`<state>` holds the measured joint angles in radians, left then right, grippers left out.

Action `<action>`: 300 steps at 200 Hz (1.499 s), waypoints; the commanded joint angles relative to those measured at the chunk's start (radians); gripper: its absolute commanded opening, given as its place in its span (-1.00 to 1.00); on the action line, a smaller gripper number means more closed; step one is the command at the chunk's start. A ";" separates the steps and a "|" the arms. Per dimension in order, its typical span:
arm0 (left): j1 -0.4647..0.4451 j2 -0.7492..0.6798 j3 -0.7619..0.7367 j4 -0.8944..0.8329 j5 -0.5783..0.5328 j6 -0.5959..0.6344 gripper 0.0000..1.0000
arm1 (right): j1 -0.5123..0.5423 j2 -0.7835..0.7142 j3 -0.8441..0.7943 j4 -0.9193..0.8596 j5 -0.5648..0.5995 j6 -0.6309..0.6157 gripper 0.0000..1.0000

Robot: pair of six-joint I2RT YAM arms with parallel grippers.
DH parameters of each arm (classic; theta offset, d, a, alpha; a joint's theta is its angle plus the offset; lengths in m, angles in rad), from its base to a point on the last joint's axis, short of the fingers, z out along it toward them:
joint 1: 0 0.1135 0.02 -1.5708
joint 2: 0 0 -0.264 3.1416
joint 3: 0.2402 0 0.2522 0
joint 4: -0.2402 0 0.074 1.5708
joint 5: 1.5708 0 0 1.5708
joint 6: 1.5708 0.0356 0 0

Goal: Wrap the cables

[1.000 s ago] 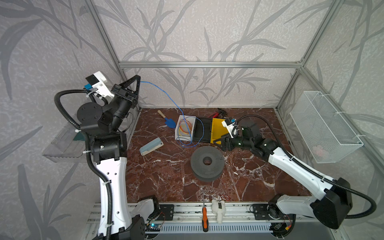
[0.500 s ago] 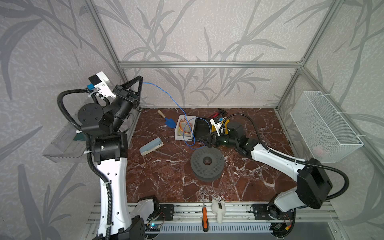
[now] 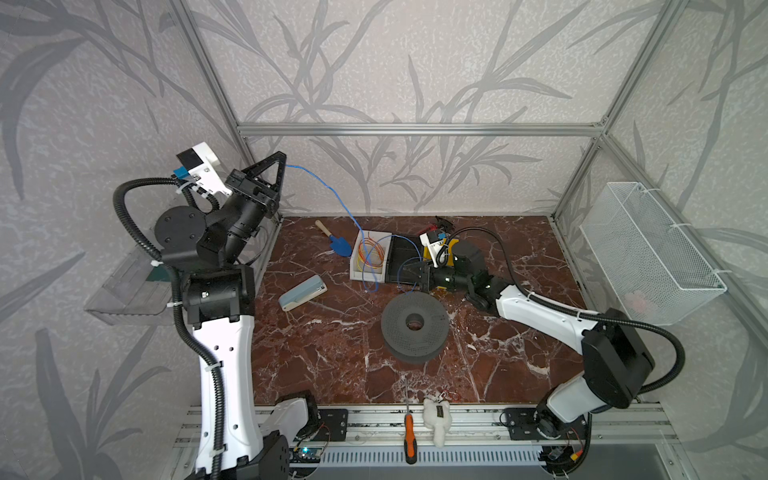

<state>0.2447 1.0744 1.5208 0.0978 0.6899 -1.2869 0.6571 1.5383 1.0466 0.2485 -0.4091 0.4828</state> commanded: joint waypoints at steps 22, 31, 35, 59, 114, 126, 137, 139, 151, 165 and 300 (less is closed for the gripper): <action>0.025 -0.004 0.157 -0.157 -0.071 0.107 -1.00 | -0.059 -0.266 0.149 -0.490 0.313 -0.269 -1.00; 0.028 -0.004 0.171 -0.200 -0.105 0.126 -1.00 | -0.086 -0.300 0.187 -0.591 0.373 -0.311 -1.00; 0.030 -0.004 0.175 -0.218 -0.123 0.133 -1.00 | -0.099 -0.314 0.204 -0.635 0.403 -0.327 -1.00; 0.044 -0.009 0.185 -0.344 -0.247 0.162 -1.00 | -0.248 -0.374 0.237 -0.825 0.485 -0.355 -1.00; 0.089 0.041 0.250 -0.468 -0.419 0.200 -1.00 | -0.600 -0.389 -0.049 -0.792 0.294 -0.283 -1.00; 0.102 0.059 0.285 -0.505 -0.447 0.217 -1.00 | -0.629 -0.368 -0.093 -0.760 0.291 -0.278 -1.00; 0.108 0.077 0.325 -0.542 -0.477 0.246 -1.00 | -0.655 -0.338 -0.120 -0.733 0.277 -0.275 -1.00; 0.109 0.079 0.333 -0.547 -0.483 0.252 -1.00 | -0.660 -0.332 -0.124 -0.729 0.273 -0.275 -1.00; 0.114 0.100 0.377 -0.580 -0.506 0.284 -1.00 | -0.679 -0.296 -0.135 -0.718 0.266 -0.270 -1.00; 0.117 0.145 0.451 -0.646 -0.511 0.313 -1.00 | -0.690 -0.258 -0.129 -0.724 0.256 -0.277 -1.00; 0.020 0.222 0.202 -0.786 -0.313 0.441 -0.66 | -0.700 -0.247 -0.005 -0.795 -0.157 -0.266 -1.00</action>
<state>0.3141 1.3552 1.8236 -0.6865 0.3920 -0.9070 -0.0311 1.3018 1.0107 -0.5114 -0.4385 0.1623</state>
